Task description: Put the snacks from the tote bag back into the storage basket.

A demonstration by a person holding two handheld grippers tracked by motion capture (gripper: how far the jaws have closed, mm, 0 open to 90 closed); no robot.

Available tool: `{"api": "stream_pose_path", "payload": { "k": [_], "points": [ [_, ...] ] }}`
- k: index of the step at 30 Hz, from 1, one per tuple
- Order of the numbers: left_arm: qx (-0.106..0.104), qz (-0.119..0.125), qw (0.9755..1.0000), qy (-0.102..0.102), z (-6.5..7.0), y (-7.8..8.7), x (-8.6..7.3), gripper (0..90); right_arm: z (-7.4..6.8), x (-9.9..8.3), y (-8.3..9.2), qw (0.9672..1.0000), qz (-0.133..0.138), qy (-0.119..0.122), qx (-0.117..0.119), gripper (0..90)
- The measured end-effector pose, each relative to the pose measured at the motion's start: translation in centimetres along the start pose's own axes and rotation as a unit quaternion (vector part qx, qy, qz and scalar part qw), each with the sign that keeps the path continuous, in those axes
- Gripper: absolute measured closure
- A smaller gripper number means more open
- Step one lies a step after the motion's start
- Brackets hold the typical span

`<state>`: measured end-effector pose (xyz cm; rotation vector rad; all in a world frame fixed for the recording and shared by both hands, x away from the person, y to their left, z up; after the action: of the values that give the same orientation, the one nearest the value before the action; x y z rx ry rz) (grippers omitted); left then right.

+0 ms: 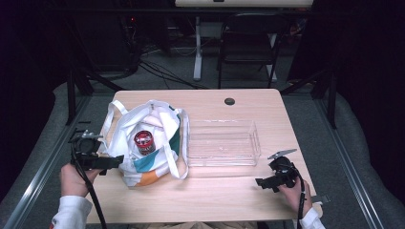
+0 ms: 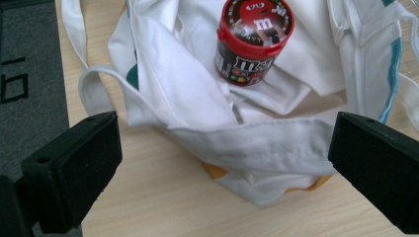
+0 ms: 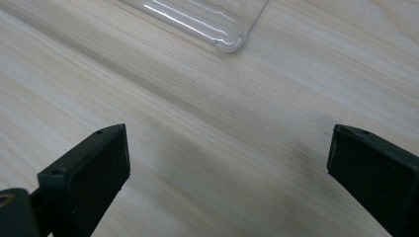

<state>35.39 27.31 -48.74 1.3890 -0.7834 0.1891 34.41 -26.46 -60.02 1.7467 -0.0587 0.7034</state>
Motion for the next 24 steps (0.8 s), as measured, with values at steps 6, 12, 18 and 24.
{"api": "stream_pose_path", "payload": {
  "k": [6,12,18,24],
  "points": [
    [-0.007,-0.004,0.9999,-0.006,0.5,-0.6,1.9,0.2,-0.1,0.0,0.1,1.0000,0.004,0.002,-0.003,2.8],
    [-0.012,-0.009,0.9997,-0.018,1.3,-1.3,4.0,0.2,-0.1,0.1,0.1,1.0000,0.005,0.001,0.001,3.1],
    [-0.015,-0.022,0.9993,-0.027,1.8,-2.6,5.8,0.2,-0.1,0.1,0.1,1.0000,0.001,0.002,-0.002,3.2],
    [-0.017,-0.036,0.9986,-0.035,2.2,-4.3,7.1,0.0,-0.1,0.1,0.0,1.0000,0.005,-0.002,0.000,3.6]
  ]
}}
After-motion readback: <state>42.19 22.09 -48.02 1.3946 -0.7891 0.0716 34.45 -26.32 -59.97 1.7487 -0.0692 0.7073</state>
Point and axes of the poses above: each handheld gripper's, and its own axes: y roughly backward along the jaws, x roughly out of its top, z roughly to its right, the point moved 5 cm from there along -y, roughly forward along the jaws, and after that the axes turned 5 degrees about -y, right-handed, at the moved point
